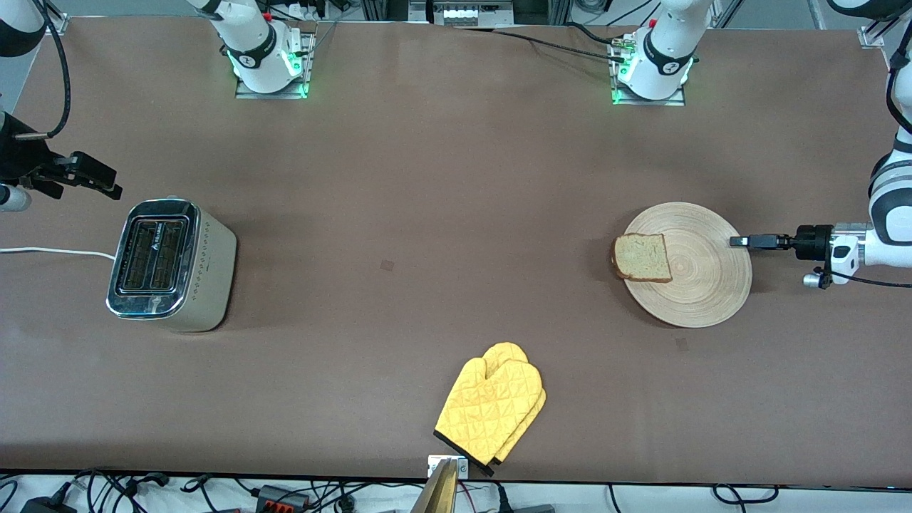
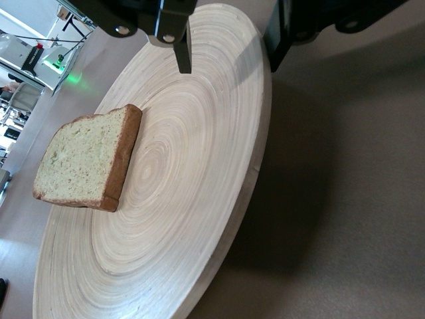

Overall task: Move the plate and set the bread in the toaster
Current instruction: 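Grip the plate rim with the left gripper and push it toward the toaster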

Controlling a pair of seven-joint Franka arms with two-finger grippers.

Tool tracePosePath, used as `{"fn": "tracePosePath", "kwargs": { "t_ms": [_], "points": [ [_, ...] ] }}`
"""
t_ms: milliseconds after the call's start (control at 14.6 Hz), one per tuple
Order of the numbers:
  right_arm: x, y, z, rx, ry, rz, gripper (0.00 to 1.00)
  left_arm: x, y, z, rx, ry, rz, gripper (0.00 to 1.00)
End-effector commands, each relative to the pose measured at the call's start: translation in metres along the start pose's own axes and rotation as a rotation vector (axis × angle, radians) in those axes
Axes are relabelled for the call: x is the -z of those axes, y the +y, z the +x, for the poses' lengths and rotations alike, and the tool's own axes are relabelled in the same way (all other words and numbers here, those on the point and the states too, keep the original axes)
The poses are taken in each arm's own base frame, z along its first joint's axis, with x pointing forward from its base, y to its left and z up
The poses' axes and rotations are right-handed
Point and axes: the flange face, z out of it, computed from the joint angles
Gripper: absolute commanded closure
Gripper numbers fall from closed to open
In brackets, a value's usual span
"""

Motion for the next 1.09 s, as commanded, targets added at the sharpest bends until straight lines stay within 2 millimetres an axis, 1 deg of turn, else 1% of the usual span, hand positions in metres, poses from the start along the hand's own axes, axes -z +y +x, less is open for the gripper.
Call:
{"fn": "tracePosePath", "kwargs": {
  "t_ms": [0,68,137,410,615,751,820,888,1025],
  "points": [
    [0.005,-0.001,-0.003,-0.002,0.011,-0.003,0.00,-0.005,-0.005,0.002,-0.036,0.008,-0.027,0.51],
    [0.005,0.000,-0.003,0.000,0.010,-0.009,0.00,-0.005,-0.005,0.002,-0.037,0.008,-0.027,0.53],
    [0.006,0.000,-0.003,0.003,0.010,-0.009,0.00,-0.006,-0.005,0.002,-0.037,0.007,-0.028,0.59],
    [0.008,0.000,-0.006,0.003,0.006,-0.005,0.00,-0.006,-0.005,0.001,-0.057,0.001,-0.032,0.86],
    [0.008,0.000,-0.007,0.003,0.001,-0.006,0.00,-0.008,0.002,0.000,-0.058,-0.018,-0.080,0.99],
    [0.009,-0.002,-0.007,0.006,0.006,-0.006,0.00,-0.013,0.013,0.005,-0.070,-0.016,-0.107,0.99],
    [0.008,-0.002,-0.006,0.005,0.007,-0.007,0.00,-0.019,0.024,0.010,-0.081,-0.023,-0.114,0.99],
    [0.008,-0.002,-0.006,0.004,0.007,-0.005,0.00,-0.023,0.033,0.013,-0.087,-0.022,-0.150,0.99],
    [0.008,-0.003,-0.007,0.006,0.006,-0.006,0.00,-0.028,0.046,0.015,-0.090,-0.023,-0.235,1.00]
  ]
}}
